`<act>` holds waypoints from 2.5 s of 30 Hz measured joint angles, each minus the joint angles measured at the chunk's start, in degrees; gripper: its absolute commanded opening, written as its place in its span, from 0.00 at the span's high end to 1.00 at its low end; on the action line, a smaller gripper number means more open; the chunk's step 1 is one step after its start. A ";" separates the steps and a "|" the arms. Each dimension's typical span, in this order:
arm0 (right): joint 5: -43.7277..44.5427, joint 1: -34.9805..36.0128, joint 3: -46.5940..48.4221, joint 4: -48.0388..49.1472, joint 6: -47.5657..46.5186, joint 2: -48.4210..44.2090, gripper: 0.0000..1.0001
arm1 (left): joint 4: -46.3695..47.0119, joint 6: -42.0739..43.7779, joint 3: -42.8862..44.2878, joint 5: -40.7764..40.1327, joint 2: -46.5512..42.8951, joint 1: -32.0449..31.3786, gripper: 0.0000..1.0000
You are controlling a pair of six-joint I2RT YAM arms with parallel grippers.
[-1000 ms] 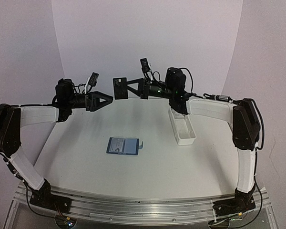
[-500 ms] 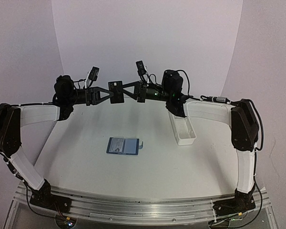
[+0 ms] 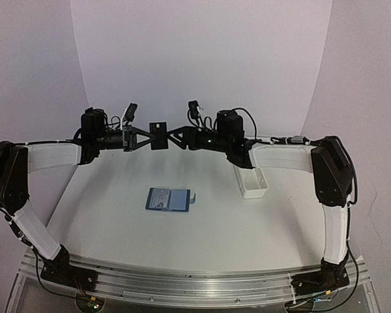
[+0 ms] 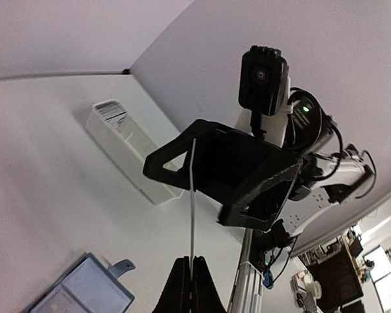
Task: Put the credit cards into the card holder
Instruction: Pick up the credit card from the storage box, then insert the credit card into the card holder.
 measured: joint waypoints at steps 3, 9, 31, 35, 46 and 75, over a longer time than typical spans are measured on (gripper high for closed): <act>12.78 0.43 -2.67 -11.65 1.76 -0.73 0.39 | -9.47 2.52 -1.81 -5.88 0.00 0.39 1.00; 30.58 3.58 -3.94 -32.52 5.43 -0.97 0.37 | -20.66 6.31 -7.46 -12.48 2.54 -0.42 1.00; 34.86 8.63 2.00 -45.03 7.75 10.51 0.58 | -13.35 6.48 -10.69 -19.89 13.61 -6.57 1.00; 34.76 8.63 2.00 -44.80 7.16 10.59 0.58 | -11.96 6.95 -10.67 -20.76 14.46 -6.57 1.00; 34.59 8.63 2.01 -43.57 6.09 10.95 0.58 | -11.84 7.85 -9.75 -21.46 16.86 -7.27 1.00; 32.38 8.37 -3.07 -32.51 12.91 10.54 0.63 | -7.86 -1.79 -11.37 -15.37 19.63 -7.64 1.00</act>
